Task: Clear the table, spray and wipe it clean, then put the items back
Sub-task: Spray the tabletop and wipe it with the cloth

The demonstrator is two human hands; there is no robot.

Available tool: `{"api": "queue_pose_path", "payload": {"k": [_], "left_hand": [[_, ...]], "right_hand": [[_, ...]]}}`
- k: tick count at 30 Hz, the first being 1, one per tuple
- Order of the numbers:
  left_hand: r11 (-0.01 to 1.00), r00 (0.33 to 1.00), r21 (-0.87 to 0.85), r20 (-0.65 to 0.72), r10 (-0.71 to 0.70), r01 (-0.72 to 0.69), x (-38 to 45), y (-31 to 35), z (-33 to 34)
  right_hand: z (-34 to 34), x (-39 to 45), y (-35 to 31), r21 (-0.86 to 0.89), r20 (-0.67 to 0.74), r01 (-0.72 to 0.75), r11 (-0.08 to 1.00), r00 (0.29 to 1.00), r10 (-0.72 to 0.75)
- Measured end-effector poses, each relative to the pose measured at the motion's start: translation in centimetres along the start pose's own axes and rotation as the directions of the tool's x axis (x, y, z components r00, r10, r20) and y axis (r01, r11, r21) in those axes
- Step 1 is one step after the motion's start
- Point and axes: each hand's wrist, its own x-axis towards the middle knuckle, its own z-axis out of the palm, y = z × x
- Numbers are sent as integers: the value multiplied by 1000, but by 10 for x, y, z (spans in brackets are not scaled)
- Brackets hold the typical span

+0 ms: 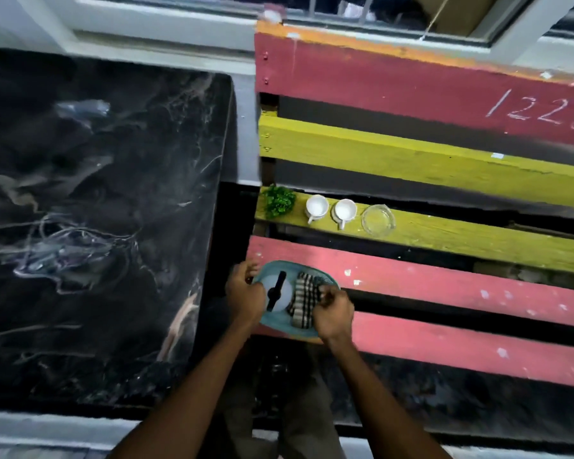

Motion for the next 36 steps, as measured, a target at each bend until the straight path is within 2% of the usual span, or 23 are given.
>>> {"api": "queue_pose_path", "payload": {"k": [3, 6, 11, 15, 17, 20, 23, 26, 28, 32, 34, 35, 36], "left_hand": [[999, 988, 54, 153, -11, 2, -2, -36, -9], [996, 939, 80, 345, 14, -44, -6, -66, -5], [916, 831, 160, 498, 247, -368, 9, -110, -1], [858, 799, 228, 527, 289, -461, 23, -110, 6], [816, 770, 214, 521, 369, -536, 30, -107, 15], [753, 711, 159, 497, 497, -638, 36, -103, 28], [713, 694, 205, 513, 505, -670, 40, -96, 39], [713, 707, 231, 509, 491, -662, 41, -88, 43], [727, 723, 210, 455, 520, -654, 38, -80, 41], [764, 752, 133, 344, 561, -631, 20, -56, 29], [775, 760, 108, 320, 566, -623, 10, -46, 21], [777, 759, 92, 309, 573, -623, 2, -39, 14], [779, 762, 86, 298, 575, -621, -6, -32, 8]], "right_hand": [[21, -9, 13, -58, 104, -52, 997, 993, 58], [35, -5, 28, -134, 152, -65, 989, 985, 86], [56, 18, 44, -279, 210, -56, 959, 971, 118], [80, 48, 53, -384, 293, -85, 919, 933, 209], [91, 58, 55, -431, 303, -63, 900, 929, 210], [104, 63, 58, -513, 204, -34, 858, 966, 160], [105, 68, 64, -499, 141, -31, 866, 983, 116], [91, 70, 66, -410, 85, -46, 911, 992, 88], [77, 66, 61, -316, 44, -71, 946, 995, 90], [49, 44, 48, 27, 16, -152, 988, 988, 151], [38, 35, 41, 267, 17, -213, 940, 976, 216], [33, 30, 36, 448, 43, -252, 858, 964, 261], [28, 23, 28, 618, 96, -290, 731, 950, 296]]}}
